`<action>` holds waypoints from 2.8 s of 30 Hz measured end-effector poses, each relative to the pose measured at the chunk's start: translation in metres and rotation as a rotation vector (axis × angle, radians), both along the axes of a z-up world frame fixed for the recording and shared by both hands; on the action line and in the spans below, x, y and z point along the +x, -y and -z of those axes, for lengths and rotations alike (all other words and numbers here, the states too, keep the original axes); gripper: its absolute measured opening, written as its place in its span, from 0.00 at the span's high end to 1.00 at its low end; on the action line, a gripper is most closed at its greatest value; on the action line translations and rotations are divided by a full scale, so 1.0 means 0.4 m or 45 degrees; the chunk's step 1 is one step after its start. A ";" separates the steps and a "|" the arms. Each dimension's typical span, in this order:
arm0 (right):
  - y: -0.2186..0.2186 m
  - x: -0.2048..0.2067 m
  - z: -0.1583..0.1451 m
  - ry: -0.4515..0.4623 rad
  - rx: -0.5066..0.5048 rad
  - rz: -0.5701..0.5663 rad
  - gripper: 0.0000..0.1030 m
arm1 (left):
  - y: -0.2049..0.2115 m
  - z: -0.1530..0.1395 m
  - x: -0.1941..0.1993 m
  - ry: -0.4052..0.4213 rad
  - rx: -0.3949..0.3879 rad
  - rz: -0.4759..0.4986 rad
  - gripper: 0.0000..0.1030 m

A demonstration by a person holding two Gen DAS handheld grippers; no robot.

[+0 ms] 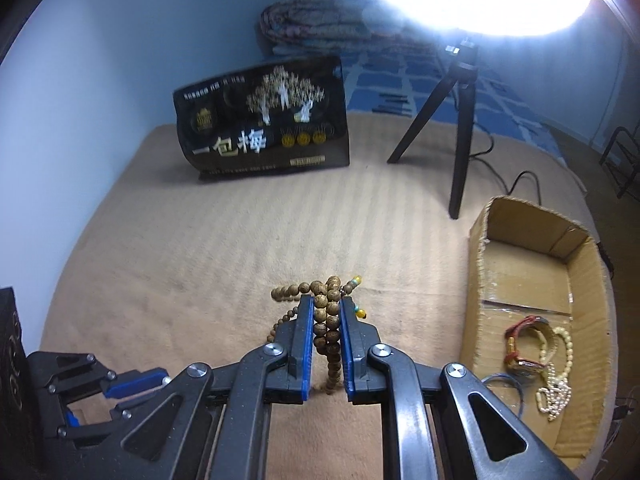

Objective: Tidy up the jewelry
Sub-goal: 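Carry the pearl stud with left tool while right tool carries the necklace over the box, then open right tool to drop the necklace while left tool releases the pearl stud in the box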

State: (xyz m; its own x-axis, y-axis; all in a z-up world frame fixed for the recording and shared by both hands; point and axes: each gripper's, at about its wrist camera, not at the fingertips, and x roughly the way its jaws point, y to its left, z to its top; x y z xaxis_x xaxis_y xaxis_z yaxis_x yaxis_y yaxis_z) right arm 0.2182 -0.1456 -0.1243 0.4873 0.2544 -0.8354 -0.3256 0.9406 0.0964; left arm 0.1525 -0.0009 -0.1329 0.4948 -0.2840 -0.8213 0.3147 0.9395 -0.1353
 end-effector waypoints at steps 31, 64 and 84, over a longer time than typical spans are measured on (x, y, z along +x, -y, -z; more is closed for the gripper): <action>0.322 -0.166 -0.353 0.379 0.207 0.144 0.90 | 0.234 -0.196 0.076 0.211 -0.158 0.074 0.90; 0.548 -0.079 -0.207 0.212 0.109 0.260 0.90 | 0.529 -0.108 0.304 0.154 -0.127 0.148 0.90; 0.587 -0.010 -0.090 0.082 0.100 0.307 0.90 | 0.554 -0.047 0.374 0.102 -0.116 0.115 0.90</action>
